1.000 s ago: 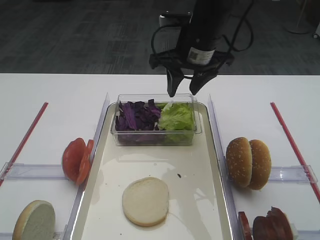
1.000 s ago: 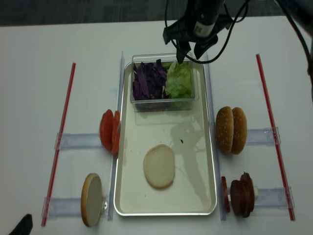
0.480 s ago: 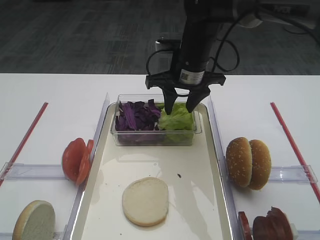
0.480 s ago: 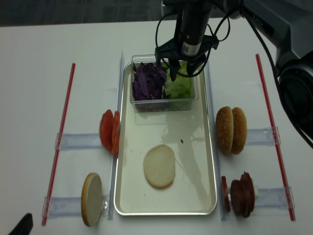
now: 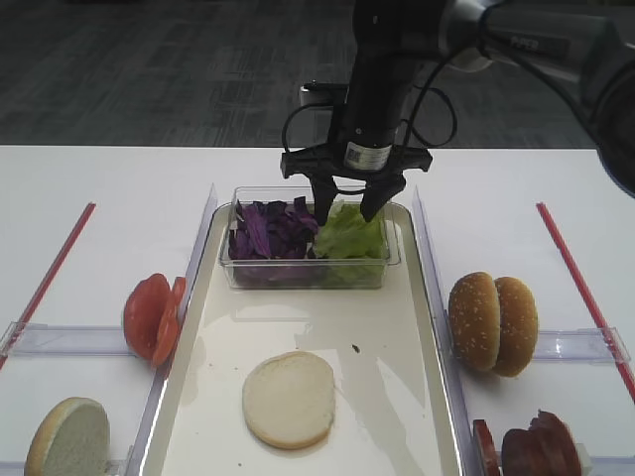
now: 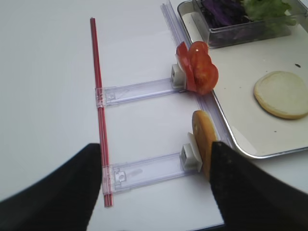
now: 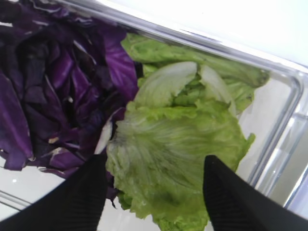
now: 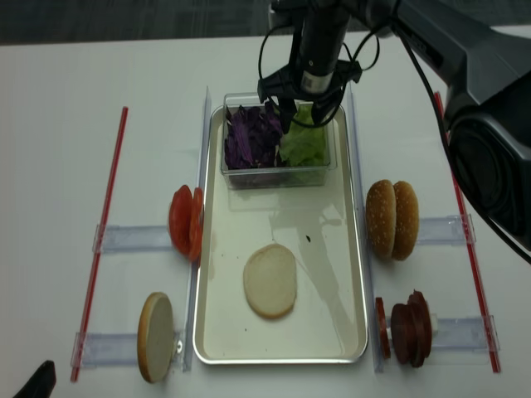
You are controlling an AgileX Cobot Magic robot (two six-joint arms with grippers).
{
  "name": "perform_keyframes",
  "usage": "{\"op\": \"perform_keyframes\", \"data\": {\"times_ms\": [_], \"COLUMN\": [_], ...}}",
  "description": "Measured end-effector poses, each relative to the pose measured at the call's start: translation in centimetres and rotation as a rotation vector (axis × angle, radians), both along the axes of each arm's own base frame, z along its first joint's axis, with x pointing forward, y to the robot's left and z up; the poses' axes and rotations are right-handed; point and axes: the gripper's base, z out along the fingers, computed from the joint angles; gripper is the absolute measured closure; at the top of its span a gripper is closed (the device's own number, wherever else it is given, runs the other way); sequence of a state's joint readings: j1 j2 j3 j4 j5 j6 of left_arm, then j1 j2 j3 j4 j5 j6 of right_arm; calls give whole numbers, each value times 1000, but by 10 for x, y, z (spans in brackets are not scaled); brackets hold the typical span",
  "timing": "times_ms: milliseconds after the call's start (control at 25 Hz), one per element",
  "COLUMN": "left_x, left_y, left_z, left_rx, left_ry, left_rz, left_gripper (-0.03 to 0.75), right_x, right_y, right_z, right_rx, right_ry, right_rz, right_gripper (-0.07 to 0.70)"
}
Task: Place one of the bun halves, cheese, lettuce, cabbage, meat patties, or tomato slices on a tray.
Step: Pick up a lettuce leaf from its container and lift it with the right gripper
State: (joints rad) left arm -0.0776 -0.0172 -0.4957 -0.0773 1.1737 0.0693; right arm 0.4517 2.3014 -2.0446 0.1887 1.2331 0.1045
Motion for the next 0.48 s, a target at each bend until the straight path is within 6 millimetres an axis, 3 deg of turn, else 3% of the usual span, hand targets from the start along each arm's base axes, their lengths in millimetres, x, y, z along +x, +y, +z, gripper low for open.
{"op": "perform_keyframes", "data": {"times_ms": [480], "left_x": [0], "left_y": [0], "left_z": [0], "left_rx": [0], "left_ry": [0], "left_rz": [0], "left_gripper": [258], "right_x": [6], "right_y": [0], "right_z": [-25], "right_rx": [-48], "right_ry": [24], "right_rz": [3], "right_gripper": [164]}}
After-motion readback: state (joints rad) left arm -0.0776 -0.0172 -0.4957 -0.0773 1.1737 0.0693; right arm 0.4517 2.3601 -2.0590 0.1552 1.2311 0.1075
